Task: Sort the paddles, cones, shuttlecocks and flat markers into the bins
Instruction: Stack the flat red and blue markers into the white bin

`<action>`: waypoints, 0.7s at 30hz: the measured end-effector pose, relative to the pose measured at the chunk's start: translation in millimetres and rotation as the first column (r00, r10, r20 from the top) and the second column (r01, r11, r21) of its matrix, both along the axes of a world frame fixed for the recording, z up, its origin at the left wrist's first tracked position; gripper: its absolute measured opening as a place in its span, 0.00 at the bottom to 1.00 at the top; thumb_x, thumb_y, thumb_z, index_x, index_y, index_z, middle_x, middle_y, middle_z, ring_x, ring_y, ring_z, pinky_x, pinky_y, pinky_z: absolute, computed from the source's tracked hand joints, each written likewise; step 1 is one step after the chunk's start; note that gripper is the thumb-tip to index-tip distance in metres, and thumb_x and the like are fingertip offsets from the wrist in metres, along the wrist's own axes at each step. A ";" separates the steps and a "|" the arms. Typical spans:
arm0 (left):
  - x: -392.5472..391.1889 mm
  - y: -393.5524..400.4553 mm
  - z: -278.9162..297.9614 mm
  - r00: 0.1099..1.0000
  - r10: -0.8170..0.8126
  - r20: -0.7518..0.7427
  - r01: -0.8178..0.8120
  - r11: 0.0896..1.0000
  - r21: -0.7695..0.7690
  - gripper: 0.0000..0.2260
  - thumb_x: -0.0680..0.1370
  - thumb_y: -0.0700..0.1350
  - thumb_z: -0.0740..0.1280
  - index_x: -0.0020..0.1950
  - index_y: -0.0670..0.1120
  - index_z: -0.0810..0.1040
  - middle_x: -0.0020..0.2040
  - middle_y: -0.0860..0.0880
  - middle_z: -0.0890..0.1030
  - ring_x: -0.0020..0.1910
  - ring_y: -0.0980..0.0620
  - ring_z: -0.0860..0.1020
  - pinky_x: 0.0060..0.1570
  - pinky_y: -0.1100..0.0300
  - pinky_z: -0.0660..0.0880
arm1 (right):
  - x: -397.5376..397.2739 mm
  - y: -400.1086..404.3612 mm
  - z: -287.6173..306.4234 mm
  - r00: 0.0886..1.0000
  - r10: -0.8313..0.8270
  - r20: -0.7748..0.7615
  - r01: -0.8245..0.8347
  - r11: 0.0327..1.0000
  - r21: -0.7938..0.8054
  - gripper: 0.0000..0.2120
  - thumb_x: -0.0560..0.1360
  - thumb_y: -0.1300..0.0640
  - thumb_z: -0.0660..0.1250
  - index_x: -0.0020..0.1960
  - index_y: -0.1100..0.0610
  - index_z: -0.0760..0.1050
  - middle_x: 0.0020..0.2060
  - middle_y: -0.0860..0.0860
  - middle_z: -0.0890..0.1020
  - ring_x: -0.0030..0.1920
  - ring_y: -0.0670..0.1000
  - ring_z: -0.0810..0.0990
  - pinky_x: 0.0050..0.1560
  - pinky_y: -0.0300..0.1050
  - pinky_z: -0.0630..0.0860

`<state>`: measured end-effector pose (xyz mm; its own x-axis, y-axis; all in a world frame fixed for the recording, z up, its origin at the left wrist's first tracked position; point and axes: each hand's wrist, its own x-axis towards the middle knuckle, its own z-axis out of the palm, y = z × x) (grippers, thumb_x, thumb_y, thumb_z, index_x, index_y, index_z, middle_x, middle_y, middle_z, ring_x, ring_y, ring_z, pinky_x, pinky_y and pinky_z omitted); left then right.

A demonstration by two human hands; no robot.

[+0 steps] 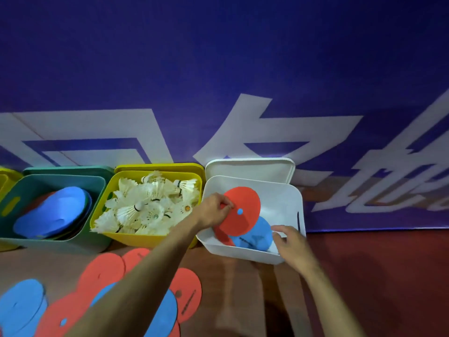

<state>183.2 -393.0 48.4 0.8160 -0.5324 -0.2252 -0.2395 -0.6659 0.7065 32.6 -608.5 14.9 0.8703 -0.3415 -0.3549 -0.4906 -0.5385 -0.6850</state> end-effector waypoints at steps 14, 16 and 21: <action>16.6 -12.3 -64.4 0.987 -0.119 0.110 0.106 0.988 0.115 0.14 0.78 0.41 0.67 0.63 0.45 0.79 0.63 0.45 0.78 0.71 0.46 0.67 0.67 0.60 0.62 | -80.3 12.8 -5.8 1.000 -0.019 0.011 0.018 0.997 0.075 0.12 0.78 0.59 0.65 0.57 0.48 0.81 0.51 0.40 0.81 0.50 0.37 0.80 0.54 0.31 0.74; 1.3 22.9 -37.3 0.986 -0.052 0.161 0.051 0.999 0.014 0.12 0.78 0.42 0.67 0.60 0.47 0.81 0.63 0.50 0.74 0.63 0.54 0.73 0.60 0.65 0.69 | -68.1 28.3 -16.3 0.999 0.041 -0.034 -0.037 0.995 0.095 0.10 0.78 0.57 0.65 0.55 0.46 0.81 0.50 0.40 0.82 0.49 0.37 0.80 0.54 0.33 0.75; -75.2 154.0 -13.3 0.974 0.151 0.169 -0.125 0.980 -0.152 0.09 0.79 0.44 0.64 0.56 0.51 0.81 0.57 0.55 0.75 0.50 0.61 0.78 0.47 0.73 0.72 | -30.2 106.8 -50.0 0.930 0.348 -0.117 -0.336 0.935 0.114 0.11 0.77 0.56 0.64 0.55 0.43 0.79 0.52 0.38 0.80 0.52 0.37 0.79 0.58 0.32 0.73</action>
<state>108.0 -239.0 35.0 0.9039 -0.4278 -0.0001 -0.2835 -0.5993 0.7486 2.4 -501.7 -35.1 0.8710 0.0075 -0.4912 -0.3780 -0.6286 -0.6797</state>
